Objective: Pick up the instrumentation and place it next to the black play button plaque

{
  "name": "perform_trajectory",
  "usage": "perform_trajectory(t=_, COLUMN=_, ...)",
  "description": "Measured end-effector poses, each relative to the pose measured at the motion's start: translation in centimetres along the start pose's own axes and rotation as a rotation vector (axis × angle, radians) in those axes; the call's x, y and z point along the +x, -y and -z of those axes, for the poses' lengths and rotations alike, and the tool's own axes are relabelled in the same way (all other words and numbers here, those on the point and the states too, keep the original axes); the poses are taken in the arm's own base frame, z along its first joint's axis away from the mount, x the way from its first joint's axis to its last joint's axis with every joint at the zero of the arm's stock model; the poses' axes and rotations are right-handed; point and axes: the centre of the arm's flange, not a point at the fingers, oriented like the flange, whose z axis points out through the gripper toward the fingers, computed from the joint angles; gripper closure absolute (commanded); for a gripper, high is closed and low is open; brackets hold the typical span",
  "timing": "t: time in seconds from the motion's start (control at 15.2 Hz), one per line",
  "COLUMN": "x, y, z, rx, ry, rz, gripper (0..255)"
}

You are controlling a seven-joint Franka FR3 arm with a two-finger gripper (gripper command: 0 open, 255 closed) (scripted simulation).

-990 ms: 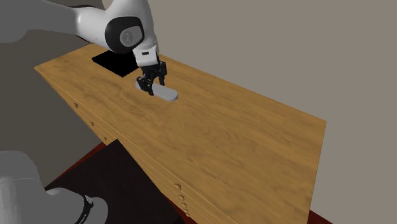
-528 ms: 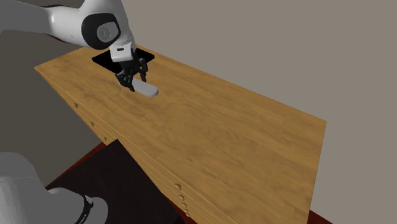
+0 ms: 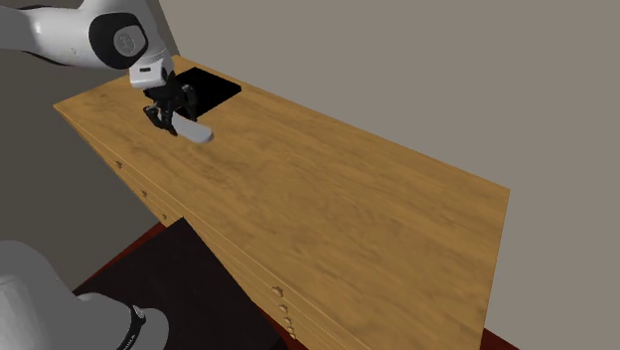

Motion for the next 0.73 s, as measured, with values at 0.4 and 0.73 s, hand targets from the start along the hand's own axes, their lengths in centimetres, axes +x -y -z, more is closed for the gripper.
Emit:
perform_trajectory(t=0.4, x=-7.7, y=-1.7, z=0.1, rx=0.0, ry=0.0, rz=0.0, gripper=255)
perform_trajectory(t=0.73, x=-14.6, y=-3.4, z=0.0, rx=0.0, ry=0.0, rz=0.001, gripper=255)
